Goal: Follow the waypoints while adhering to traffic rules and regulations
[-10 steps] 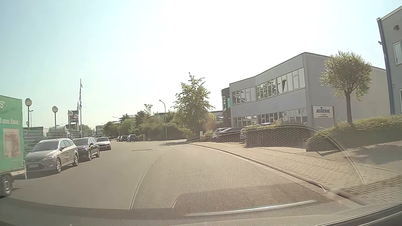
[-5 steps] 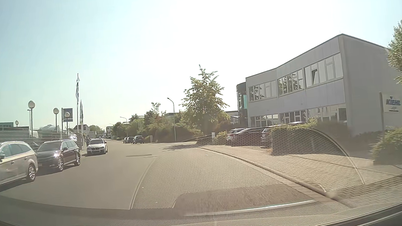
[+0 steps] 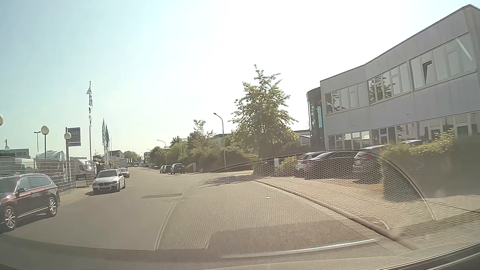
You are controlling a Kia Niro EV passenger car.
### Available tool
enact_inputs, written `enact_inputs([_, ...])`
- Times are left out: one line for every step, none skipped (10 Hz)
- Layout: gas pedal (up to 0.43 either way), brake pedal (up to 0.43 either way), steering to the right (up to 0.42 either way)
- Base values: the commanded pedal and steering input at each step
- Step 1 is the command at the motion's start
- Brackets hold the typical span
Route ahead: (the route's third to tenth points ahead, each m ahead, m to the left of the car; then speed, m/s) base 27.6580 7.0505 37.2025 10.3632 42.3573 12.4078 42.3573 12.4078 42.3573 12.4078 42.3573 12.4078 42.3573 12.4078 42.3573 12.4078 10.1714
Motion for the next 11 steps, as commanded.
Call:
enact_inputs([0.0, 0.201, -0.057])
enact_inputs([0.0, 0.207, -0.057])
enact_inputs([0.0, 0.22, -0.057])
enact_inputs([0.0, 0.226, -0.056])
enact_inputs([0.0, 0.232, -0.053])
enact_inputs([0.0, 0.232, -0.051])
enact_inputs([0.0, 0.232, -0.049])
enact_inputs([0.0, 0.238, -0.047])
enact_inputs([0.0, 0.238, -0.044])
enact_inputs([0.0, 0.244, -0.042])
enact_inputs([0.0, 0.244, -0.041])
